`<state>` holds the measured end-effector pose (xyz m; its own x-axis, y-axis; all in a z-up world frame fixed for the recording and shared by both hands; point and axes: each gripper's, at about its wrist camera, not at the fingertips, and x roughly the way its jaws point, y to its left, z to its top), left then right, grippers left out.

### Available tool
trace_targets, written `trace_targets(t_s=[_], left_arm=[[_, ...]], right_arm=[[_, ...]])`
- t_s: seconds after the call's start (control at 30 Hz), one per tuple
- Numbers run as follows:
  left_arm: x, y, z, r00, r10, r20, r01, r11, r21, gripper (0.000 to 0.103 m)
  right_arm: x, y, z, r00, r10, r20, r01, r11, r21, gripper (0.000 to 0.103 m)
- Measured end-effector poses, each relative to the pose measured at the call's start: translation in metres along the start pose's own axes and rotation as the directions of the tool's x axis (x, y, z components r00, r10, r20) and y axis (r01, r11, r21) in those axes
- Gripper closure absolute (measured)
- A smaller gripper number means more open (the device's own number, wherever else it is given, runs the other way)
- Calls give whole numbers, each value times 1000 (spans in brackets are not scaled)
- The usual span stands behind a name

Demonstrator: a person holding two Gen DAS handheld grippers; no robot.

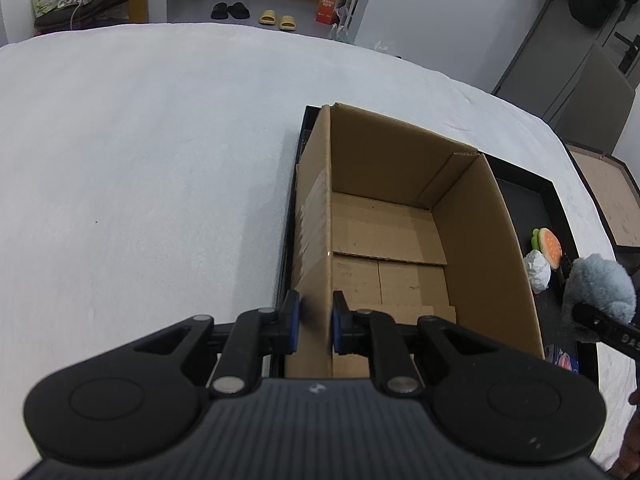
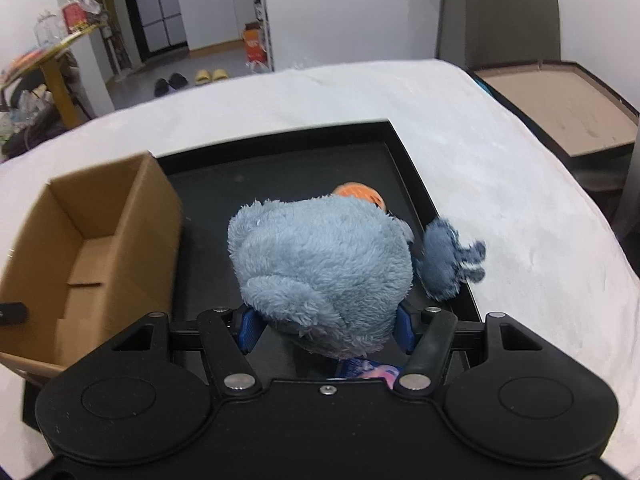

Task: Organize soft objects
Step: 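Lift the grey plush with the right gripper and carry it over the box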

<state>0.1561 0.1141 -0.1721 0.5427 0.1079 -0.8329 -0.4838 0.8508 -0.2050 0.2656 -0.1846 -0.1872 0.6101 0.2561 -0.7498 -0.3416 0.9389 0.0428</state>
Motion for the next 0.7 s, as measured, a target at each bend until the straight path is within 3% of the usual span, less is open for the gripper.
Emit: trace_targets(t_s=[0.53, 0.7], left_arm=[[-3, 3, 2, 1000, -16, -18, 16, 1000, 0, 88], [-2, 5, 3, 999, -27, -21, 27, 1000, -1, 88]], right_arm=[[-32, 41, 35, 986, 138, 96, -133, 989, -56, 42], [-32, 59, 39, 983, 160, 91, -152, 984, -94, 42]])
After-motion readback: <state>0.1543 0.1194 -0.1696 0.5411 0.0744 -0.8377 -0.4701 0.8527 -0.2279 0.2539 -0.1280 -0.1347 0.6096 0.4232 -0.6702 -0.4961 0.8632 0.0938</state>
